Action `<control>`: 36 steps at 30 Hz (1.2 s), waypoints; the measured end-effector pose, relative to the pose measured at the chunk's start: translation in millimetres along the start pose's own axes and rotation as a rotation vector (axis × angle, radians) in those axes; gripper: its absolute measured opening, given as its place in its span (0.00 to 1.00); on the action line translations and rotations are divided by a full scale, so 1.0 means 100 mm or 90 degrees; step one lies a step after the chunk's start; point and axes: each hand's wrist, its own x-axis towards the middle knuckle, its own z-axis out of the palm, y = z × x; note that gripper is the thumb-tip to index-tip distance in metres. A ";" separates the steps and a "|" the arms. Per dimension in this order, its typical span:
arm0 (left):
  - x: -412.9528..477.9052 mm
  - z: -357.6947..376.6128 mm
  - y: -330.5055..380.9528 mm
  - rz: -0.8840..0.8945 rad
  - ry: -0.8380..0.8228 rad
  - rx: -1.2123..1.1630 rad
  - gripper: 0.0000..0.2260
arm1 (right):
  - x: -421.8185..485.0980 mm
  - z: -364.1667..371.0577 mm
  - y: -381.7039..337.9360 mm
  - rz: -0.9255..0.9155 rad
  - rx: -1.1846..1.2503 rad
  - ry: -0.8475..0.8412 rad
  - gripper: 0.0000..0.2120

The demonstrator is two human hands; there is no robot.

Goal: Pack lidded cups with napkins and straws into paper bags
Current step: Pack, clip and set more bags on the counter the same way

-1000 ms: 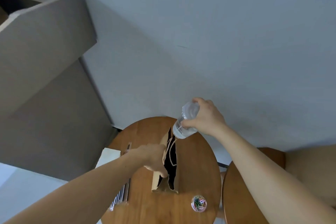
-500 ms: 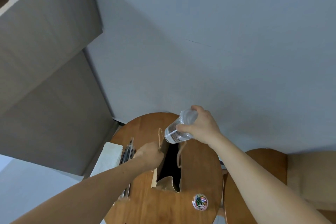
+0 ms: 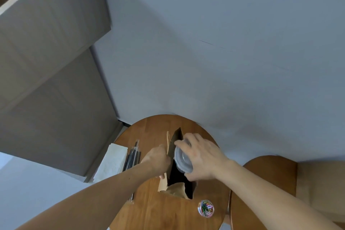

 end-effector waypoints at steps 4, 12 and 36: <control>-0.01 -0.01 -0.05 -0.004 0.009 0.010 0.04 | -0.01 0.30 -0.02 0.065 0.038 -0.040 0.44; -0.02 -0.02 -0.19 0.006 0.080 0.069 0.09 | 0.11 0.40 0.13 0.358 0.202 -0.165 0.49; -0.10 -0.06 -0.27 0.013 0.086 0.075 0.12 | 0.86 1.76 -0.34 0.230 -0.012 -0.239 0.34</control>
